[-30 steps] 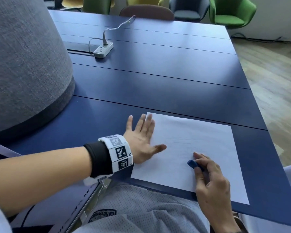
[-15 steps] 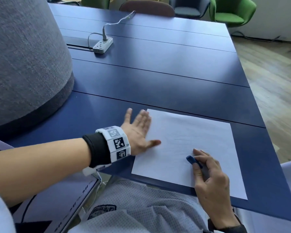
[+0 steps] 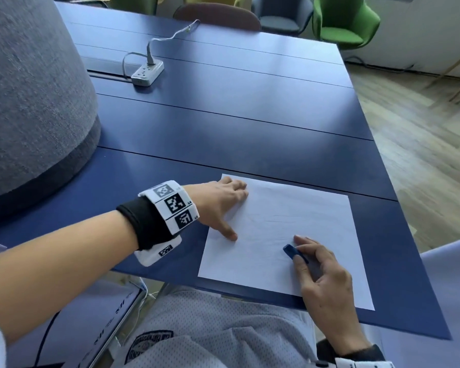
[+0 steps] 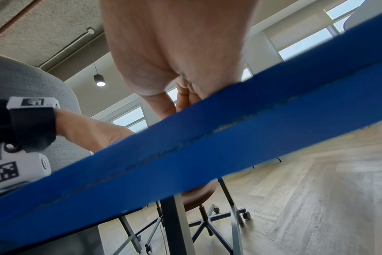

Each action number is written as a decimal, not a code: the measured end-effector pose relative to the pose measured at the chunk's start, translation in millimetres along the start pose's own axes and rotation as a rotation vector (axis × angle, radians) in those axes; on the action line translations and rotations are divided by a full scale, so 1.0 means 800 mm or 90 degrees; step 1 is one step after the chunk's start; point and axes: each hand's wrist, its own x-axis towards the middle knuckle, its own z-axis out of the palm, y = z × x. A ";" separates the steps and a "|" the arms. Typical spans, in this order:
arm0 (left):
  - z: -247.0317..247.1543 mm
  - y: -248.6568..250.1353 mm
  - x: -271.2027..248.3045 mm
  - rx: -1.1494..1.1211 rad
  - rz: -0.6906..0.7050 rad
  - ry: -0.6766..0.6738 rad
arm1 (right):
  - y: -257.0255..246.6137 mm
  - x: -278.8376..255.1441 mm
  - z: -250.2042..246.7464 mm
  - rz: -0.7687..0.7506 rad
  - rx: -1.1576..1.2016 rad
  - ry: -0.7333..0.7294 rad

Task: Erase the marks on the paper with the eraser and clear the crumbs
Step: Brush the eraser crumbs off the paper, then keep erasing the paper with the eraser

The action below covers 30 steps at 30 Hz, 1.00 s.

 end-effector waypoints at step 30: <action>-0.017 -0.019 0.030 0.035 -0.058 -0.025 | -0.065 0.176 0.054 0.012 -0.177 -0.186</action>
